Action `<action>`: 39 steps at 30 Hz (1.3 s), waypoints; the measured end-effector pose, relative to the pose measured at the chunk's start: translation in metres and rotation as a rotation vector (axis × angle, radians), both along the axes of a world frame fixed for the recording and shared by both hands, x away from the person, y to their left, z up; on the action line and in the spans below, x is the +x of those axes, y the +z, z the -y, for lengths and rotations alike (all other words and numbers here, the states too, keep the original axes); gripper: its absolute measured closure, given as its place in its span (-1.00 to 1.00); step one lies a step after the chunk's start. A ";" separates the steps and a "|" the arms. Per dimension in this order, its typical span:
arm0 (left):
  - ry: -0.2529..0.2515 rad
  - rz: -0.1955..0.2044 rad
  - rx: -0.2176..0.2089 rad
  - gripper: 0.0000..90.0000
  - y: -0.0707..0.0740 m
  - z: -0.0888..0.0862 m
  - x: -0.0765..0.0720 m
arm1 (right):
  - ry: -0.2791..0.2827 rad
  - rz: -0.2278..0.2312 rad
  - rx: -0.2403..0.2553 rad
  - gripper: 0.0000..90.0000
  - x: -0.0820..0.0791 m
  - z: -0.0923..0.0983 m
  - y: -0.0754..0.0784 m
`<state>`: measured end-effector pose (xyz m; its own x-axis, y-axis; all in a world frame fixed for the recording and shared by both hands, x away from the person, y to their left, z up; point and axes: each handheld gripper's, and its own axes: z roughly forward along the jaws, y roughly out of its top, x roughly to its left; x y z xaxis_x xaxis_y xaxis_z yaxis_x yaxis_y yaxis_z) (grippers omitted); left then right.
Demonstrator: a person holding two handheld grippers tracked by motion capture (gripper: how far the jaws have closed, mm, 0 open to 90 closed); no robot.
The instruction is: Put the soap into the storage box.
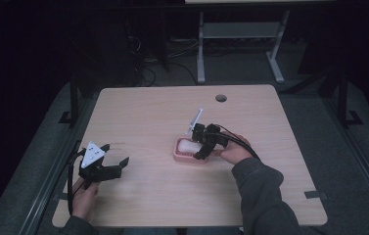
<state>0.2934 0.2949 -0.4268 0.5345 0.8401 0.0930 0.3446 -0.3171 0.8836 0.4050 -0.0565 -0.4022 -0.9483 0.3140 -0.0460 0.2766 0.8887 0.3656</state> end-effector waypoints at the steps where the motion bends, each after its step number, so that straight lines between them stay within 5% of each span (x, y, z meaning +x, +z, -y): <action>1: -0.001 0.000 0.003 -0.68 0.000 0.000 0.000 | 0.007 0.008 -0.012 -0.25 -0.002 0.001 -0.001; 12: -0.002 -0.001 0.002 -0.69 0.000 0.001 0.000 | 0.002 0.073 -0.129 -0.28 -0.006 0.002 -0.012; 28: -0.002 -0.001 0.002 -0.68 0.000 0.001 0.000 | -0.026 0.065 -0.099 -0.27 -0.003 0.010 -0.010; 39: -0.005 0.000 0.007 -0.68 0.000 0.001 0.000 | -0.044 0.038 -0.030 -0.31 -0.006 0.018 -0.002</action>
